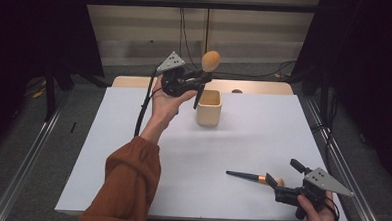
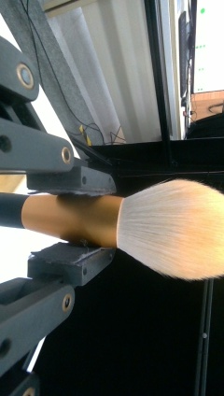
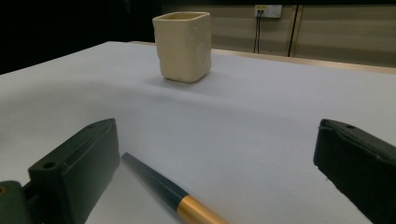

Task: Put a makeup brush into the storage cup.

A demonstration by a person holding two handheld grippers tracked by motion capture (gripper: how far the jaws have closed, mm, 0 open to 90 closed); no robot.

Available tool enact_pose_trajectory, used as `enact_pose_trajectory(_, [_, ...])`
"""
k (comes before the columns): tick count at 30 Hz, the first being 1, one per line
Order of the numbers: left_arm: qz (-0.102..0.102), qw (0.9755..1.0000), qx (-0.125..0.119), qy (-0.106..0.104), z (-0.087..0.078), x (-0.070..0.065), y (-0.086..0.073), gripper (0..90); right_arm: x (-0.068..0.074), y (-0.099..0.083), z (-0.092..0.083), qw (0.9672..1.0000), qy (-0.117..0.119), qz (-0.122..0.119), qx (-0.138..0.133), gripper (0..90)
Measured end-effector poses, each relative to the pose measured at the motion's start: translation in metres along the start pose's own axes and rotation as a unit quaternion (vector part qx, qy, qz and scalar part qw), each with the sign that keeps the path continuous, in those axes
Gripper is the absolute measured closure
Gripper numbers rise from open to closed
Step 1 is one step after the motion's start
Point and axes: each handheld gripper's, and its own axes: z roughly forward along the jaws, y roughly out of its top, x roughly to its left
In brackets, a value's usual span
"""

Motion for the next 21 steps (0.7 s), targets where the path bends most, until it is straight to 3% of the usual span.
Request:
enact_pose_trajectory(15, [-0.016, 0.9996, -0.020, 0.007, 0.019, 0.016, 0.002, 66.6, -0.001, -0.001, 0.001, 1.0000, 0.003, -0.003, 0.001, 0.0])
enact_pose_trajectory(21, [-0.008, 0.9998, -0.015, 0.010, 0.027, 0.017, 0.000, 66.6, -0.001, -0.001, 0.000, 1.0000, 0.003, 0.000, 0.002, 0.0])
